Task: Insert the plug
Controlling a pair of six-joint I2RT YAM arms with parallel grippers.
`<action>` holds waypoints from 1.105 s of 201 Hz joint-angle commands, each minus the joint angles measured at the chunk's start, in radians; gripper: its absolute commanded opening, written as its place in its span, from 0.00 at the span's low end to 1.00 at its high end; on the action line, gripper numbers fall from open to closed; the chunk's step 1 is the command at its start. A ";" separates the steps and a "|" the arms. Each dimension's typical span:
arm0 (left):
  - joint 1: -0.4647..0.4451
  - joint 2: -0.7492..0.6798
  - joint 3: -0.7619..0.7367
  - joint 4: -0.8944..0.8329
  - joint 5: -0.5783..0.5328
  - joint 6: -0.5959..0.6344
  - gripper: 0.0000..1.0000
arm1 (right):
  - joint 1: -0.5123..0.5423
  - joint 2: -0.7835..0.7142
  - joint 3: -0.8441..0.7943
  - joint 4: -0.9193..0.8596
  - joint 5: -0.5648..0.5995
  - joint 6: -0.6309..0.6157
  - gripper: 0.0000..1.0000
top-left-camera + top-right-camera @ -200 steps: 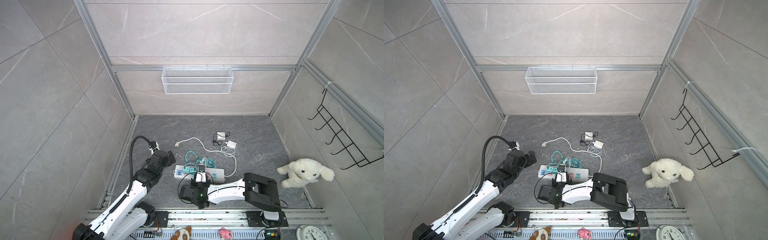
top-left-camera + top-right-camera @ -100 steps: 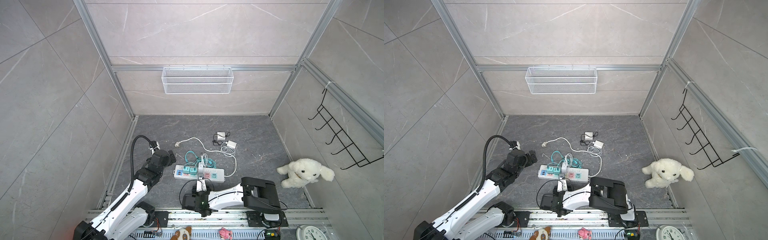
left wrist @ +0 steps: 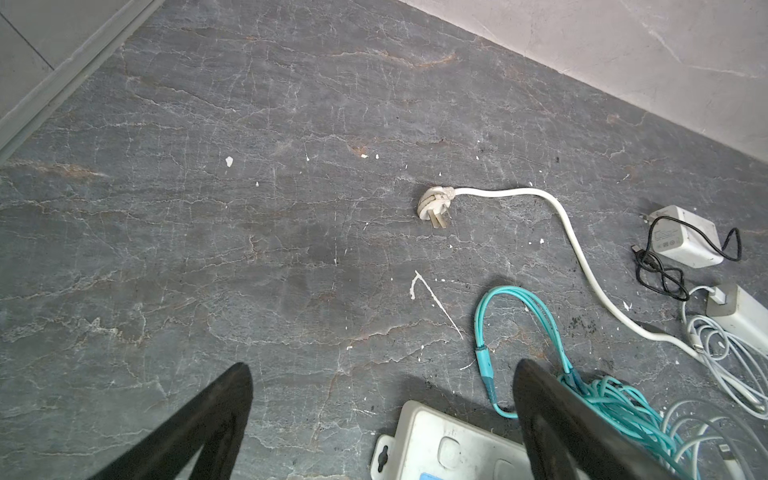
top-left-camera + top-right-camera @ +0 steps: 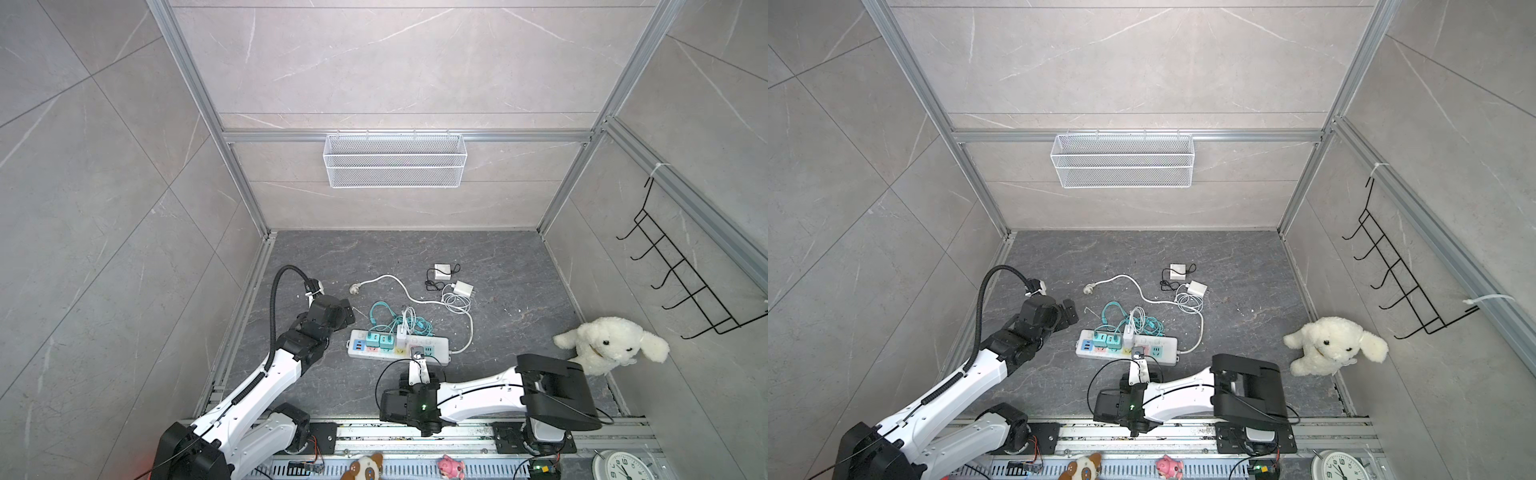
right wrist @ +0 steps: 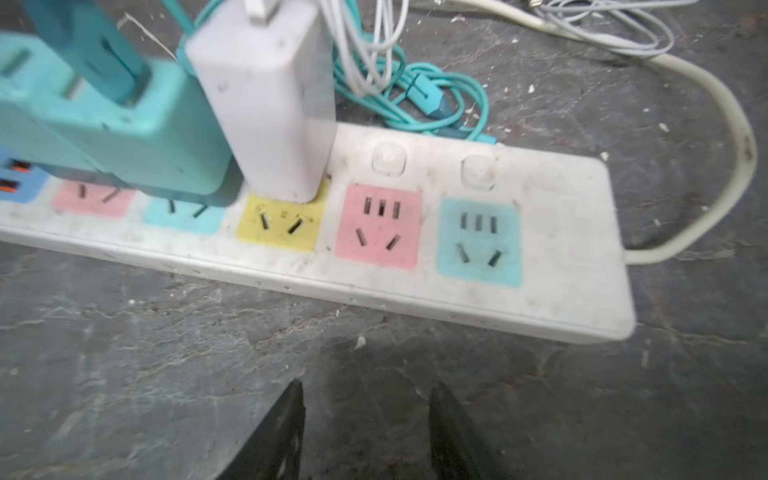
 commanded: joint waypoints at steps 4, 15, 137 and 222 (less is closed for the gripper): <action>0.006 0.015 0.073 0.008 -0.008 0.049 1.00 | 0.009 -0.084 -0.012 -0.111 0.018 0.049 0.51; 0.005 0.028 0.096 0.005 -0.013 0.063 1.00 | 0.009 -0.114 -0.026 -0.130 0.009 0.067 0.52; -0.026 0.300 0.310 0.104 0.240 0.184 1.00 | -0.336 -0.510 -0.320 -0.006 -0.259 -0.059 0.52; -0.385 0.249 0.384 -0.190 0.044 0.202 0.92 | -0.558 -0.322 -0.330 0.323 -0.602 -0.286 0.47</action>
